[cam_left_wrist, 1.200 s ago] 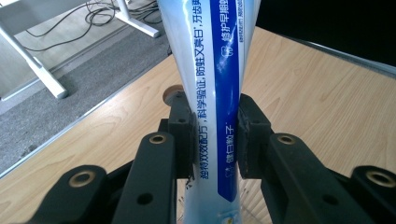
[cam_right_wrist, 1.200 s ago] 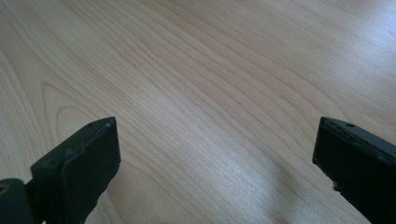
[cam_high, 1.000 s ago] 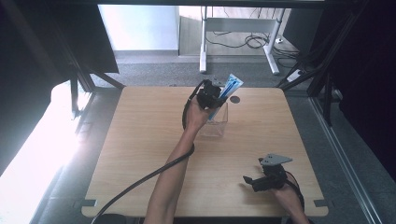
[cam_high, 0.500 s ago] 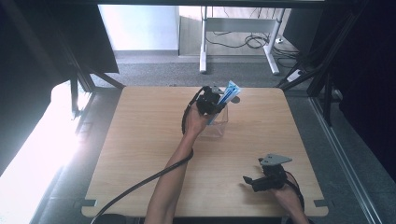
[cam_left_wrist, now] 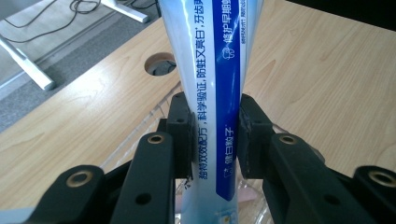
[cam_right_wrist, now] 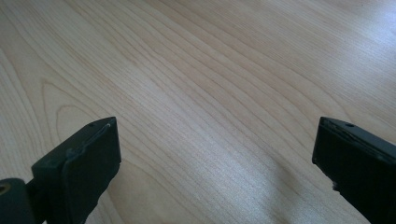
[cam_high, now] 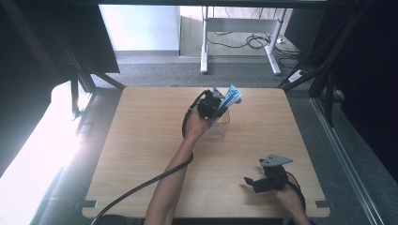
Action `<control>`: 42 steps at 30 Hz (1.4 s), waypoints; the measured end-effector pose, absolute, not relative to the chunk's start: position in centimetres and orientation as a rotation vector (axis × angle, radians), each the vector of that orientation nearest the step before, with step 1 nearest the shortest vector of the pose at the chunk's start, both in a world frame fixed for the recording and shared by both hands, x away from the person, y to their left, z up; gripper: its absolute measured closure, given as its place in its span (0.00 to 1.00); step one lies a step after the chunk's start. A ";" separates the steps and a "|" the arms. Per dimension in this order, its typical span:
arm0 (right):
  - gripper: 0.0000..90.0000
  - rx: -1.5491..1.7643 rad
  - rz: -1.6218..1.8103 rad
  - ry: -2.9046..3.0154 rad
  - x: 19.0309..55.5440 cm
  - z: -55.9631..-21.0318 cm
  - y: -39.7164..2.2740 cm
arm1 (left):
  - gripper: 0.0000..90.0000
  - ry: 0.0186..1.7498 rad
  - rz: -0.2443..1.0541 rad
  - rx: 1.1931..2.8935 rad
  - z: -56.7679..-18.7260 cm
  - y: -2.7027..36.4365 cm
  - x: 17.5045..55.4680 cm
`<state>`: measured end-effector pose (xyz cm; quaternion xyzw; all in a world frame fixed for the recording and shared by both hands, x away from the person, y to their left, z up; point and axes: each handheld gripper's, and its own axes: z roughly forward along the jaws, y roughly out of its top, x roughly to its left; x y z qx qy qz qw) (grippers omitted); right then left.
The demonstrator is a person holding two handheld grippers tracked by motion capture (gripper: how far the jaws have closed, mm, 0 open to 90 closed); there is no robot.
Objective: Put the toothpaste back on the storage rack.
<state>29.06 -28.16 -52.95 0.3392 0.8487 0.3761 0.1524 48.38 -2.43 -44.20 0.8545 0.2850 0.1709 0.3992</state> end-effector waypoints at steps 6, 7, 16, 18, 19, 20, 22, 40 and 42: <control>0.01 0.973 1.076 2.441 29.1 -53.0 -28.1 | 0.78 0.724 0.422 2.176 -44.7 -2.1 48.1; 0.01 0.972 1.075 2.441 29.1 -53.0 -28.1 | 0.78 0.720 0.424 2.183 -44.7 -2.0 48.0; 0.01 0.967 1.078 2.440 29.1 -53.0 -28.1 | 0.77 0.712 0.425 2.228 -45.2 -1.8 47.3; 0.01 0.967 1.078 2.442 29.1 -53.0 -28.0 | 0.77 0.706 0.429 2.237 -45.1 -1.8 47.1; 0.01 0.967 1.077 2.443 29.1 -53.0 -28.0 | 0.77 0.709 0.424 2.237 -45.1 -1.8 47.1; 0.01 0.967 1.076 2.443 29.1 -53.1 -28.0 | 0.77 0.716 0.418 2.236 -45.1 -1.8 47.1; 0.01 0.965 1.077 2.445 29.1 -53.1 -28.0 | 0.76 0.727 0.407 2.232 -45.1 -1.7 47.2; 0.01 0.961 1.073 2.450 29.0 -53.1 -27.9 | 0.46 0.786 0.346 2.165 -44.7 -0.8 46.9; 0.01 0.961 1.071 2.450 29.0 -53.1 -27.9 | 0.40 0.774 0.315 2.153 -44.5 -0.6 46.8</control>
